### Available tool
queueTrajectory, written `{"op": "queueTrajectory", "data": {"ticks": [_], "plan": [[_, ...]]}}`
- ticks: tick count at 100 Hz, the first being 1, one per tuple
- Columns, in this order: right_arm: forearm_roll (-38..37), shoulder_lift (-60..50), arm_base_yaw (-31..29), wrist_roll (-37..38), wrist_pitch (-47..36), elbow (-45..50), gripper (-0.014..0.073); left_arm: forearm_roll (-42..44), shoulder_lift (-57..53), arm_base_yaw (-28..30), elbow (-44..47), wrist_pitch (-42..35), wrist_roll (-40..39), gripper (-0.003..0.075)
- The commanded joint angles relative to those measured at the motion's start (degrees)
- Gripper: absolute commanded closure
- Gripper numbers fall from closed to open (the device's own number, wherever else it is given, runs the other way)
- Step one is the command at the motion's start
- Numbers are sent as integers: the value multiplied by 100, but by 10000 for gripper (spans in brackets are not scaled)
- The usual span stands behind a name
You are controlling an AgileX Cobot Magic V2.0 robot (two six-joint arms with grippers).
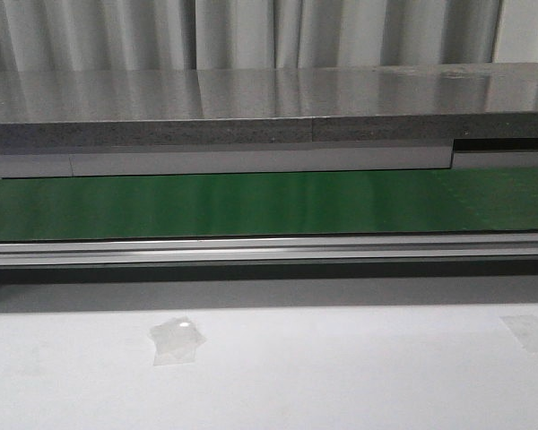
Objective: Move button from left to right
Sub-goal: 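Move the left gripper over the blue tray toward the yellow button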
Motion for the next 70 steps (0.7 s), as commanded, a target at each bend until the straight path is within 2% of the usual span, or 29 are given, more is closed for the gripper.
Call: {"op": "queueTrajectory", "data": {"ticks": [1,24,46,60,70], "plan": [[-43,-111,5,-11,-429,-90,662,-40,-20,19,-219,-302,-11,47],[-43,-111,5,-11,-429,-90,662,-113,-20,19,-219,-267,-70,136],[-43,-111,5,-11,-429,-90,662,226,175,19,-323,-489,-215,136],[-43,-111,5,-11,-429,-90,662,664,703,32,-667,-504,-370,136],[-43,-111,5,-11,-429,-90,662,709,1155,266,-943,-671,-370,136]]}}
